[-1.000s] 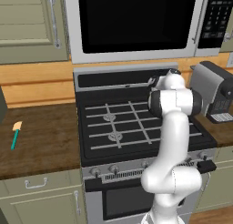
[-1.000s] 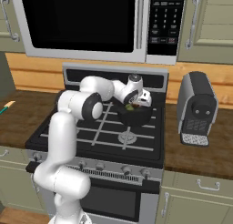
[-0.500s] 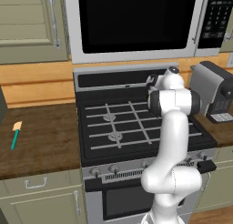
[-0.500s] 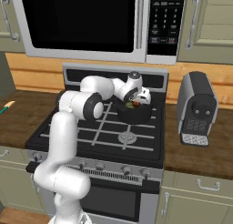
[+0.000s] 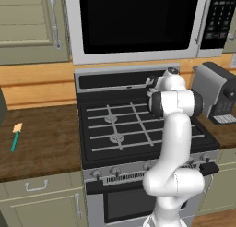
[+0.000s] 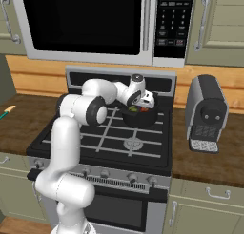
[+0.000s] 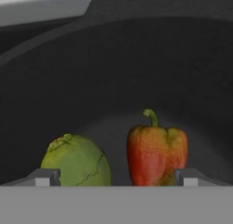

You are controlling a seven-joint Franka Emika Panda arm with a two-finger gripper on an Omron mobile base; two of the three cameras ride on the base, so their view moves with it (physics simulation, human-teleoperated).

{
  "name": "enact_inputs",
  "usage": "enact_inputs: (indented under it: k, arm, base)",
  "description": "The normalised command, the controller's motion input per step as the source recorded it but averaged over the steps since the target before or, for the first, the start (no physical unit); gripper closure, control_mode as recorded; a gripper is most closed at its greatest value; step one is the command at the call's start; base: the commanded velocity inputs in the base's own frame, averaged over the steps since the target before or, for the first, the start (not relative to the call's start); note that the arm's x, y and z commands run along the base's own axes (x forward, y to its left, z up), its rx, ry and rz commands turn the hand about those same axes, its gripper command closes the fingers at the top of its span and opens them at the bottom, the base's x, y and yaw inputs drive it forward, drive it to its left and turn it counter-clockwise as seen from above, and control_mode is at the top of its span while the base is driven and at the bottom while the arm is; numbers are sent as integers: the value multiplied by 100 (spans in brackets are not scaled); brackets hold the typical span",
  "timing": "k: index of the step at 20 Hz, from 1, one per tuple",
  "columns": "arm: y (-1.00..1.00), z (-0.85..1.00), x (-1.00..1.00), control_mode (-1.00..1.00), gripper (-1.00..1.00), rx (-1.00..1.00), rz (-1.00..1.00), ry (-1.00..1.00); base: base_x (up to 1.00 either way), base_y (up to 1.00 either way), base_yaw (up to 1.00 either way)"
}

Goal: Put the bell pepper and lime in the pot. Retrieve the spatula and lightly stir the vegetables in the pot.

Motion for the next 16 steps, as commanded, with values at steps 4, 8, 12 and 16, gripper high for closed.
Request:
enact_inputs:
  k: [4,8,12,16]
  arm:
    - [-14,2,-32,-100,-100,0,0,-3]
    - [0,22,-34,-100,-100,0,0,-13]
    - [1,31,-39,-100,-100,0,0,-17]
    - [7,12,-48,-100,-100,0,0,-28]
  base:
    - [0,0,0]
    - [0,0,0]
    - [0,0,0]
    - [0,0,0]
